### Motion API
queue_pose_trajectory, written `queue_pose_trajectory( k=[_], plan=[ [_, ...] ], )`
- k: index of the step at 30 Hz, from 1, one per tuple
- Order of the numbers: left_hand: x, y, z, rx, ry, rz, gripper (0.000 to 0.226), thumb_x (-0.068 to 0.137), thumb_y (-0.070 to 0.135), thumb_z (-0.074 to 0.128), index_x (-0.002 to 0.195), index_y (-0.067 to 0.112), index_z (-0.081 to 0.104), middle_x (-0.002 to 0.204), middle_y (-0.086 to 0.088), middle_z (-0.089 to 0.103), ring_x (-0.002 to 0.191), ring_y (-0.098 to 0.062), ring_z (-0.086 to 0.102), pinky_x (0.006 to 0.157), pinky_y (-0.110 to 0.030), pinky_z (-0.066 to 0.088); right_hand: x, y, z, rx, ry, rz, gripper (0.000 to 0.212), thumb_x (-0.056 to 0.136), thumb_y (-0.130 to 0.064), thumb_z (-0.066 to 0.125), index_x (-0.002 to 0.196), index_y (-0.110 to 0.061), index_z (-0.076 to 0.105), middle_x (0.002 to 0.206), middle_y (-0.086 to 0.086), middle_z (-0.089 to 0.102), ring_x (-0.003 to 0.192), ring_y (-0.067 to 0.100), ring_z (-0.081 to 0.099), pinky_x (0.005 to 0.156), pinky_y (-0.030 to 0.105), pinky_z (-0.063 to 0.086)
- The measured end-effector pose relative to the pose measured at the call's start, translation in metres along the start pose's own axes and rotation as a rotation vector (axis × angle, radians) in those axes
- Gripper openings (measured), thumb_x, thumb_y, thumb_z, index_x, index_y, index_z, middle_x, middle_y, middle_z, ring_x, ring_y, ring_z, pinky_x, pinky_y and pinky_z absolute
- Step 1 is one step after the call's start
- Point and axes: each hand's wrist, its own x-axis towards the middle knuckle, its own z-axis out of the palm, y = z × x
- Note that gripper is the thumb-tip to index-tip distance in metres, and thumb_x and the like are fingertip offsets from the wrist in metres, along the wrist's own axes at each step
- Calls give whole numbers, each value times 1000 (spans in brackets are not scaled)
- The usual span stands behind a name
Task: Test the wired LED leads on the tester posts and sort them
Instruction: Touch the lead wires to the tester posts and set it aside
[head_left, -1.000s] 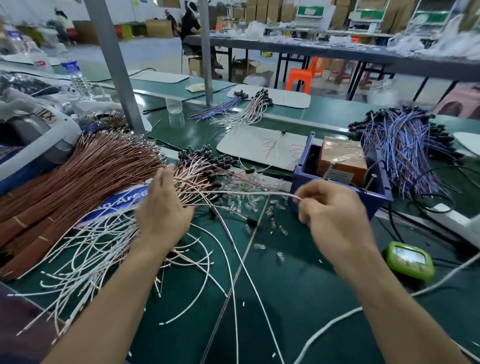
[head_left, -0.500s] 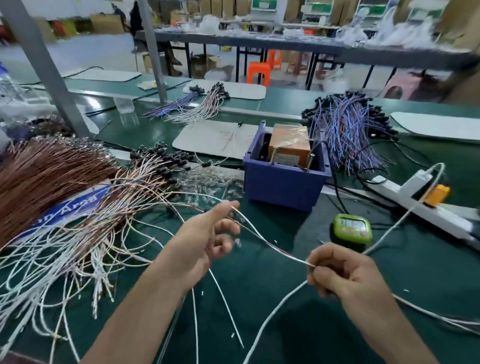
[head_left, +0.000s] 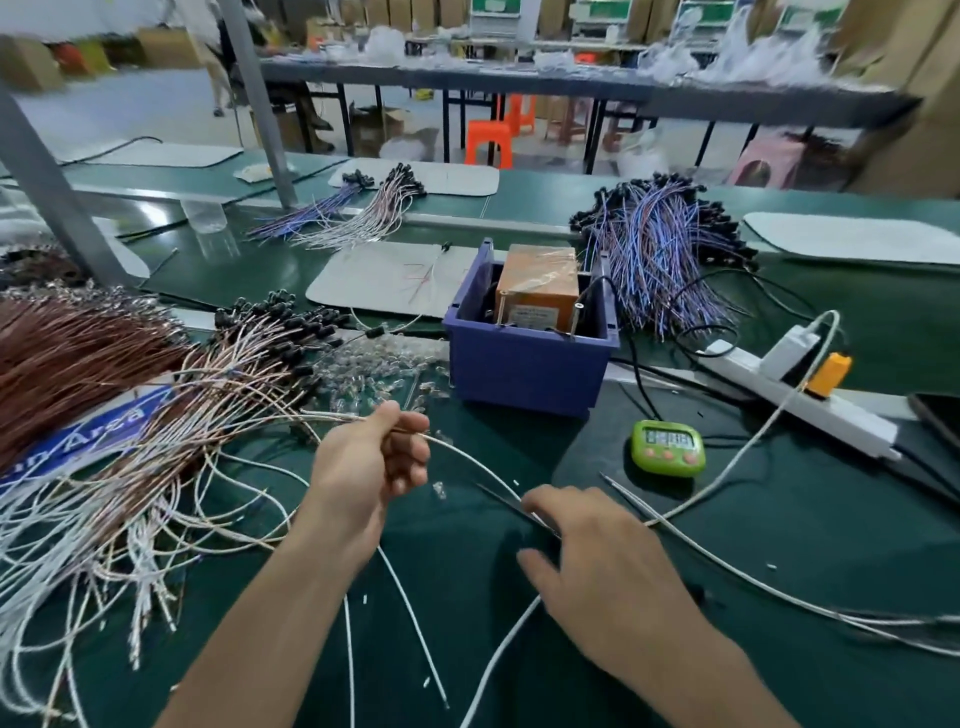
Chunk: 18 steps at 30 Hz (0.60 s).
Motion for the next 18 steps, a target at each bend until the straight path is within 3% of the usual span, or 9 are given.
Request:
queue_pose_trajectory(
  k=[4, 7, 11, 15, 18],
  plan=[
    [-1, -1, -8, 87, 97, 107, 40, 109, 26, 44, 90, 6, 73, 51, 0, 56, 39, -11, 45, 39, -19, 35, 15, -1, 10, -28, -33, 10, 9, 96, -26, 57, 102, -32, 54, 97, -12, 52, 98, 14, 48, 81, 27, 35],
    [2, 8, -22, -26, 224, 132, 25, 107, 17, 50, 94, 9, 69, 53, 4, 60, 43, -7, 50, 40, -15, 38, 18, 2, 10, -52, -68, 30, 17, 92, -10, 53, 89, -27, 51, 88, -9, 53, 87, 16, 51, 76, 30, 42],
    [10, 16, -35, -226, 344, 140, 22, 104, 14, 56, 84, 12, 62, 57, 6, 66, 52, -9, 59, 50, -16, 44, 19, 1, -2, -132, -92, 48, 22, 84, -6, 57, 94, -26, 59, 88, -7, 63, 83, 19, 60, 76, 34, 51],
    [9, 14, -34, -226, 339, 203, 22, 103, 16, 60, 81, 14, 66, 61, 4, 69, 53, -9, 64, 50, -16, 49, 23, -7, -13, -283, -131, 54, 31, 75, 1, 54, 89, -26, 51, 72, -5, 43, 66, 21, 42, 63, 33, 36],
    [9, 13, -32, -205, 334, 248, 22, 102, 18, 62, 81, 16, 66, 63, 4, 71, 54, -9, 66, 49, -16, 50, 24, -12, -12, -358, -165, -5, 35, 69, 2, 52, 87, -26, 43, 70, -6, 41, 69, 24, 46, 57, 35, 28]
  ],
)
